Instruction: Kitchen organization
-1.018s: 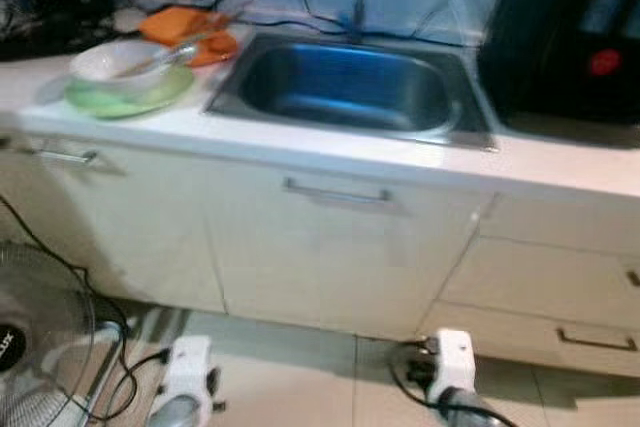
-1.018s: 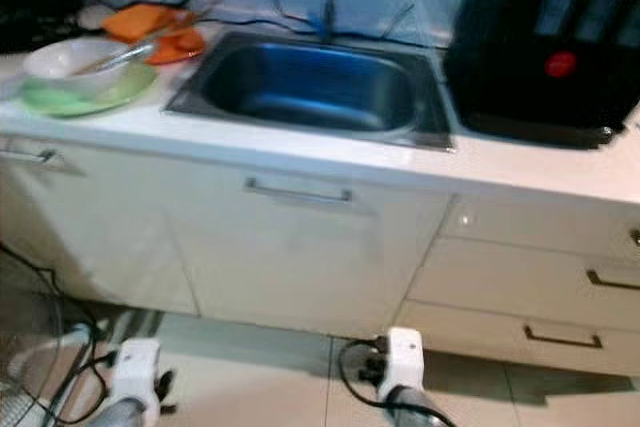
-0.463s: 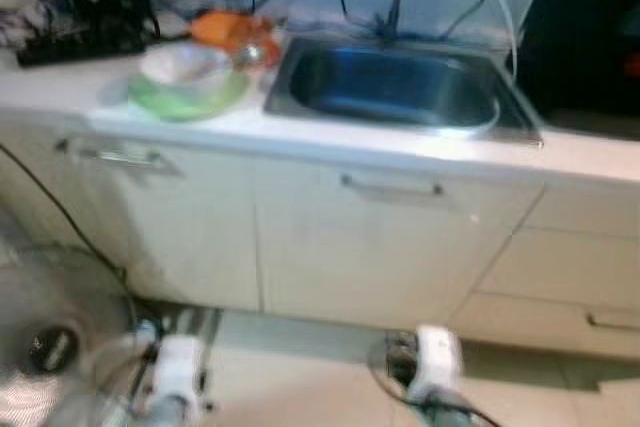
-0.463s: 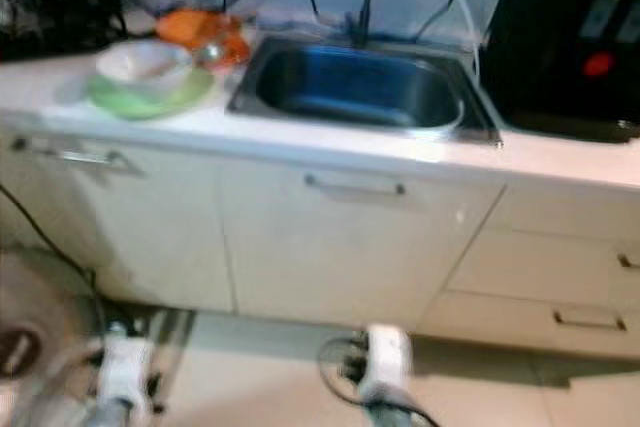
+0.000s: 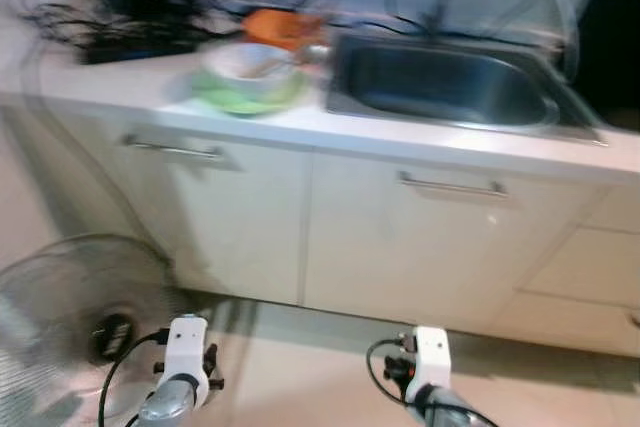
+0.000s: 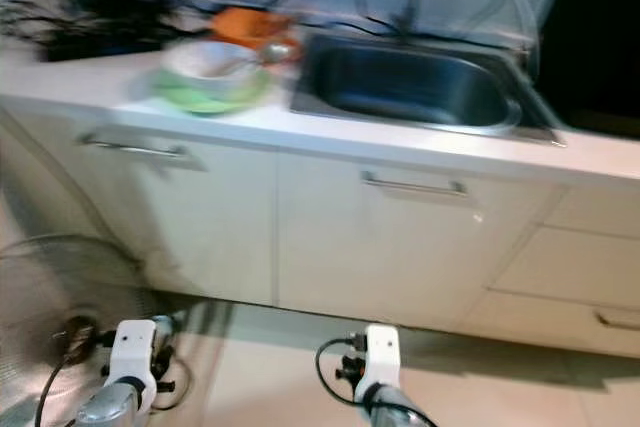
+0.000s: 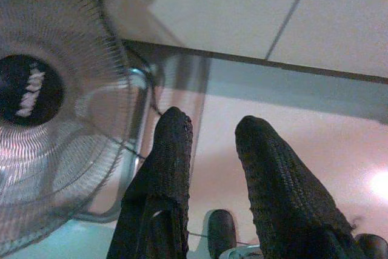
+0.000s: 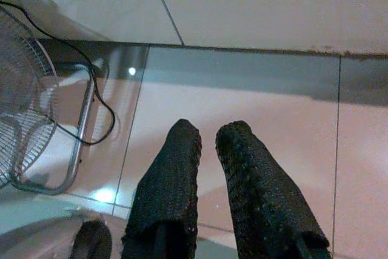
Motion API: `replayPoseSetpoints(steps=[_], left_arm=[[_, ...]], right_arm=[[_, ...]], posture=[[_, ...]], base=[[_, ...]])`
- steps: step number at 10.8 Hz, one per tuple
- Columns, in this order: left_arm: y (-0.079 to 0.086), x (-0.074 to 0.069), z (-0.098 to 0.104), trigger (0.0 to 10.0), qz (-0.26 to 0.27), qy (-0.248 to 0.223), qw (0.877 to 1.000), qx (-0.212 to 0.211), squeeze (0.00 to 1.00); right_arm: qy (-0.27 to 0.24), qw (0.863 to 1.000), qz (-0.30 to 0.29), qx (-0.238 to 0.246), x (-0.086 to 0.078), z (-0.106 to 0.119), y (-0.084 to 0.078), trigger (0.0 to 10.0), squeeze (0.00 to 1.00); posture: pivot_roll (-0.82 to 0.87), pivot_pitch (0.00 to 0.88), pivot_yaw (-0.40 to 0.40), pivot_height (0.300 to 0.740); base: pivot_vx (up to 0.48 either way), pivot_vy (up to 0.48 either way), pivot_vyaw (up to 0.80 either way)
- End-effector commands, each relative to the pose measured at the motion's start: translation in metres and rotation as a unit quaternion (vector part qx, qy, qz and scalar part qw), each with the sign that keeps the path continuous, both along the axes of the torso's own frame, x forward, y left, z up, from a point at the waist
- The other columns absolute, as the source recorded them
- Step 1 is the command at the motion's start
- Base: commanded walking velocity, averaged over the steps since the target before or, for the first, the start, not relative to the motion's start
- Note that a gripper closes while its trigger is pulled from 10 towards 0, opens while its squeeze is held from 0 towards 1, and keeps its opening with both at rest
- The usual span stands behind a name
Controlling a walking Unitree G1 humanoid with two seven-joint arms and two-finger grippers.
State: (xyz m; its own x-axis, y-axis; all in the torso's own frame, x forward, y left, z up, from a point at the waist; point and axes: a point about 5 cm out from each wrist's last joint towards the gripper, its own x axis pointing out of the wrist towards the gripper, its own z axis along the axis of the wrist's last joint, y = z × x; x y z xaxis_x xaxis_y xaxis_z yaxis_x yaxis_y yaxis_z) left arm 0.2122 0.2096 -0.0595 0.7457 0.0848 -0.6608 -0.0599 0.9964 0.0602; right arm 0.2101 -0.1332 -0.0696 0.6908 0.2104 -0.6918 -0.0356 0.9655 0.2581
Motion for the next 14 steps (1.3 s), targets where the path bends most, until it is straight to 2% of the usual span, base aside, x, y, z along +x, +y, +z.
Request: replayPoseSetpoints(steps=[1, 2, 5, 6, 9, 11, 13, 14], left_arm=[[-0.005, -0.002, -0.003, 10.0, 0.001, 0.006, 1.000, -0.010, 0.00], [-0.004, -0.005, -0.004, 10.0, 0.003, 0.010, 1.000, -0.010, 0.00], [-0.005, -0.008, -0.006, 10.0, 0.008, 0.011, 1.000, -0.011, 0.00], [-0.006, -0.006, -0.004, 10.0, 0.009, -0.001, 1.000, -0.013, 0.00], [-0.008, -0.004, -0.003, 10.0, -0.001, -0.008, 1.000, -0.019, 0.00], [-0.008, -0.005, -0.003, 10.0, -0.005, -0.006, 1.000, -0.018, 0.00], [-0.006, -0.006, -0.004, 10.0, -0.007, -0.004, 1.000, -0.017, 0.00], [-0.005, -0.006, -0.004, 10.0, -0.007, -0.003, 1.000, -0.017, 0.00]], right_arm=[[-0.002, 1.000, -0.007, -0.012, 0.000, 0.000, -0.010, 10.0, 0.00], [-0.002, 1.000, -0.007, -0.012, 0.000, 0.000, -0.011, 10.0, 0.00], [-0.008, 1.000, -0.013, -0.015, 0.002, 0.001, -0.012, 10.0, 0.00], [-0.028, 0.999, -0.009, -0.023, 0.008, 0.006, -0.014, 10.0, 0.00], [-0.030, 0.997, -0.037, -0.065, 0.009, 0.007, -0.033, 10.0, 0.00], [-0.037, 0.995, -0.052, -0.075, 0.017, 0.012, -0.040, 10.0, 0.00], [-0.036, 0.996, -0.051, -0.068, 0.018, 0.012, -0.039, 10.0, 0.00], [-0.028, 0.996, -0.049, -0.064, 0.016, 0.010, -0.035, 10.0, 0.00]], posture=[[0.20, 0.000, -0.029, 0.740], [0.20, 0.000, -0.029, 0.740], [0.21, 0.001, -0.033, 0.740], [0.21, 0.004, -0.034, 0.740], [0.20, 0.000, -0.026, 0.740], [0.20, 0.000, -0.017, 0.740], [0.20, 0.000, -0.019, 0.740], [0.20, 0.000, -0.017, 0.740]], base=[[0.000, 0.000, 0.00], [0.000, 0.000, 0.00], [0.418, 0.000, 0.00], [0.337, 0.000, 0.00], [0.000, 0.000, 0.00], [0.178, 0.000, 0.00], [0.390, 0.000, 0.00], [0.416, 0.000, -0.80]])
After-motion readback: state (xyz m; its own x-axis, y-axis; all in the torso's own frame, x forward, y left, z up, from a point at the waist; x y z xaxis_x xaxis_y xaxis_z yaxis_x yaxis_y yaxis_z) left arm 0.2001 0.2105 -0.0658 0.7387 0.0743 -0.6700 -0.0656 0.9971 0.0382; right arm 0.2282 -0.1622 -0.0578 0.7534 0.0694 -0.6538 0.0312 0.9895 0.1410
